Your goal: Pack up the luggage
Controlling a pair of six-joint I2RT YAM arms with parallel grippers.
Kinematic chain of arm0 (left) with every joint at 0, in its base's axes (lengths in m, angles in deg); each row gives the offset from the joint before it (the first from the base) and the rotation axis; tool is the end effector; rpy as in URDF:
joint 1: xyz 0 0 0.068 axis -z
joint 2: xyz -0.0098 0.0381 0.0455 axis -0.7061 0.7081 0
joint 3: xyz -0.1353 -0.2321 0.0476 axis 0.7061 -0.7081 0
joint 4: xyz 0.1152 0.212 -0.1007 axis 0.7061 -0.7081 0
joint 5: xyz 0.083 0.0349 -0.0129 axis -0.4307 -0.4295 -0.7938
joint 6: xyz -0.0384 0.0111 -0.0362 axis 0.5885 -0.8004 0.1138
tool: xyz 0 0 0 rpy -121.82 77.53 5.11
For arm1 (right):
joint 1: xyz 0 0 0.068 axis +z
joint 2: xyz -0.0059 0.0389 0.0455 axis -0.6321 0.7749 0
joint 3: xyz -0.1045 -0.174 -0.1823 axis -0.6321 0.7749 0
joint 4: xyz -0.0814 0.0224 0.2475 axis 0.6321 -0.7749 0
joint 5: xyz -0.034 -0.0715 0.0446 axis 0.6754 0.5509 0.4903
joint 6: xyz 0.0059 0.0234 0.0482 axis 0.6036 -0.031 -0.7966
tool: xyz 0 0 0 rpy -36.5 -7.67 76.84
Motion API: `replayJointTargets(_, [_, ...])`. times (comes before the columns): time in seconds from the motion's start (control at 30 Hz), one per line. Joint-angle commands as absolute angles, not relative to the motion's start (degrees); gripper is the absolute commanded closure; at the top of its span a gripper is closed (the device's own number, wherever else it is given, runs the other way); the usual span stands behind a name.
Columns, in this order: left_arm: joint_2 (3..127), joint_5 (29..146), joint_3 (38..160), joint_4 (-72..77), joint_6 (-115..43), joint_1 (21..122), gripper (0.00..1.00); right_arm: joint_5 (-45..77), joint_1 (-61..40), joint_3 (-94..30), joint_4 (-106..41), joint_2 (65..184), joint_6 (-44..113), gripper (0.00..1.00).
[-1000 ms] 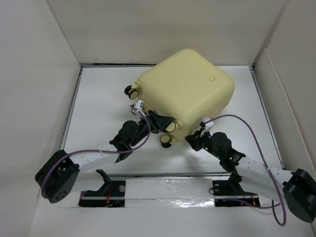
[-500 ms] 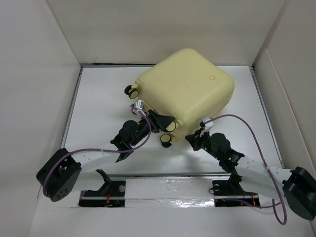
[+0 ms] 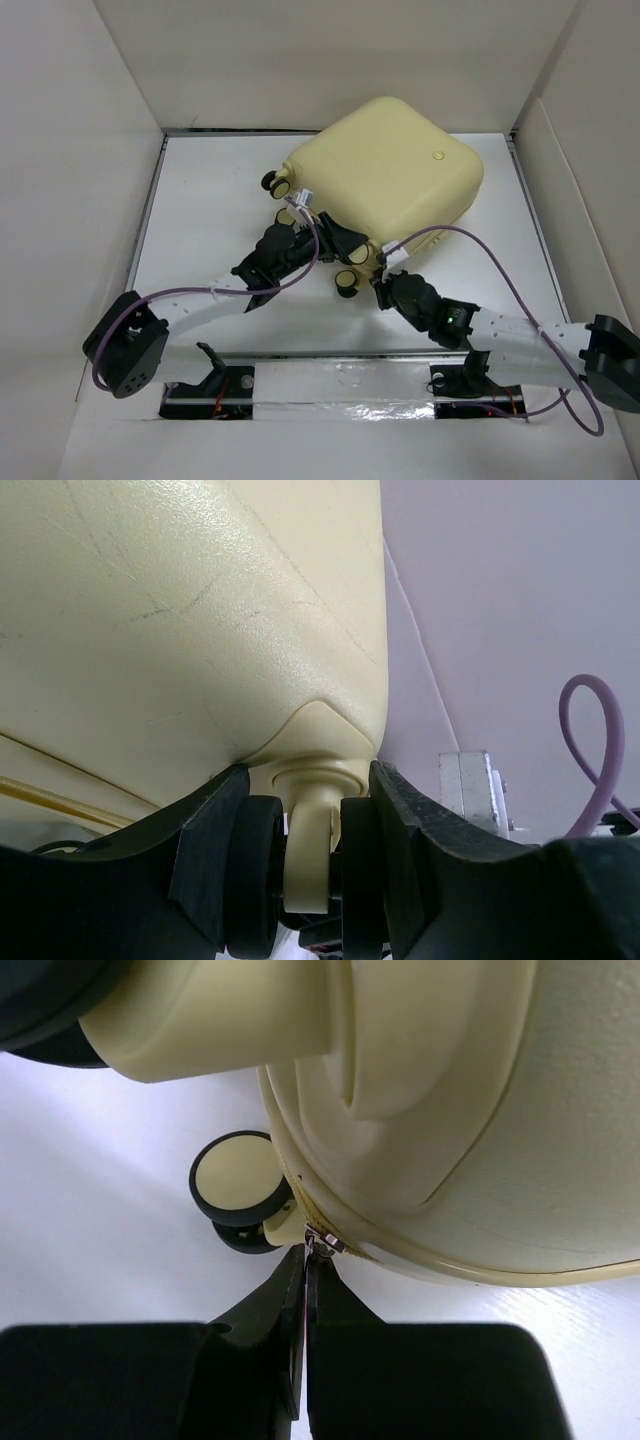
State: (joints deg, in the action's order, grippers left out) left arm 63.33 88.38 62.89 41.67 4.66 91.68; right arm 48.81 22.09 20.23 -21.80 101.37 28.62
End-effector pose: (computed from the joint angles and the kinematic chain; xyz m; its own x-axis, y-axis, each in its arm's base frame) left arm 0.1914 -0.2118 0.2716 -0.6274 -0.4726 -0.6189 0.5423 0.3051 -0.7828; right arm 0.1151 0.1791 0.2053 -0.3265 -0.1767 -0.9285 -0.5524 0.8328 0.0358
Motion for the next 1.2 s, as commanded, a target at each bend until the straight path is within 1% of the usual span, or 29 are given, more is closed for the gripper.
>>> replayJointTargets(0.0, [66.3,93.7,68.5,41.3,3.2,93.3,1.00,35.2,29.5,16.1,-3.1,100.8,27.7,1.00])
replayJointTargets(0.07, [68.1,96.1,68.6,41.0,4.8,93.3,1.00,39.2,28.9,17.3,2.9,104.3,28.6,1.00])
replayJointTargets(0.1, [68.8,96.8,67.9,41.3,5.5,93.3,1.00,39.4,28.9,18.0,9.9,105.6,30.1,1.00])
replayJointTargets(0.13, [68.9,98.0,67.2,41.7,6.4,92.4,1.00,38.6,28.3,17.7,11.4,106.9,32.1,1.00])
replayJointTargets(0.17, [67.3,99.8,65.2,42.2,8.1,89.6,0.97,39.6,28.3,17.4,11.6,107.9,32.3,1.00])
replayJointTargets(0.2, [66.1,100.0,64.4,42.2,8.3,88.5,0.91,40.1,28.3,18.3,16.8,109.8,31.4,1.00])
replayJointTargets(0.23, [64.9,100.0,64.3,40.5,7.7,87.6,0.78,41.2,28.3,19.5,20.7,110.5,31.0,1.00])
replayJointTargets(0.27, [61.7,98.8,64.5,38.0,6.5,85.5,0.69,41.4,28.3,20.2,21.7,110.2,30.4,1.00])
replayJointTargets(0.3, [59.9,97.8,65.2,31.9,4.1,84.4,0.59,41.9,28.3,20.7,21.5,108.9,30.1,1.00])
replayJointTargets(0.33, [57.8,96.2,65.1,29.5,3.4,83.2,0.40,42.6,28.3,21.4,20.6,107.9,29.9,1.00])
replayJointTargets(0.37, [53.6,93.3,64.6,27.7,2.8,81.8,0.32,43.4,28.3,21.8,19.4,107.1,29.8,1.00])
replayJointTargets(0.43, [50.0,91.5,64.2,23.4,2.8,76.1,0.22,43.9,28.3,22.3,15.7,104.6,28.9,1.00])
replayJointTargets(0.53, [43.2,88.5,64.1,18.3,3.1,68.2,0.20,42.9,28.3,23.7,14.2,102.8,28.2,1.00])
replayJointTargets(0.6, [41.8,87.8,63.8,17.7,3.7,64.5,0.20,42.1,28.3,23.9,14.0,102.7,28.2,1.00])
replayJointTargets(0.63, [41.6,87.9,63.6,17.5,4.0,60.4,0.20,41.4,28.3,23.9,13.9,102.9,28.3,1.00])
replayJointTargets(0.7, [42.9,89.8,63.6,17.7,4.8,56.2,0.20,41.0,28.3,23.7,13.9,103.8,28.2,1.00])
replayJointTargets(0.73, [43.7,91.1,63.8,18.4,4.4,52.3,0.21,40.5,28.3,23.8,14.2,104.1,28.4,1.00])
replayJointTargets(0.77, [46.3,91.9,64.7,17.9,3.0,50.9,0.21,40.4,28.3,23.9,14.4,104.1,28.3,1.00])
replayJointTargets(0.83, [49.1,93.0,68.4,16.2,1.1,49.0,0.22,40.1,28.3,24.0,14.5,104.4,28.4,1.00])
replayJointTargets(0.87, [52.4,94.3,69.7,16.0,-0.4,48.4,0.23,40.1,28.3,24.0,14.5,104.6,28.4,1.00])
replayJointTargets(0.9, [54.1,94.9,73.1,14.3,-4.7,48.4,0.25,40.3,28.3,23.9,14.4,104.9,28.5,1.00])
replayJointTargets(0.93, [55.5,95.5,75.0,13.2,-7.6,48.4,0.28,40.2,28.3,23.9,14.4,105.1,28.5,1.00])
replayJointTargets(1.0, [59.1,97.2,78.3,9.7,-13.2,48.4,0.31,39.4,27.8,23.7,14.6,105.9,28.6,1.00])
replayJointTargets(1.07, [59.9,99.1,77.4,12.6,-15.4,48.4,0.31,38.9,27.8,23.5,15.0,106.6,28.7,1.00])
replayJointTargets(1.17, [61.2,99.9,78.5,13.3,-21.3,50.5,0.27,37.5,27.2,23.2,16.0,107.9,29.1,1.00])
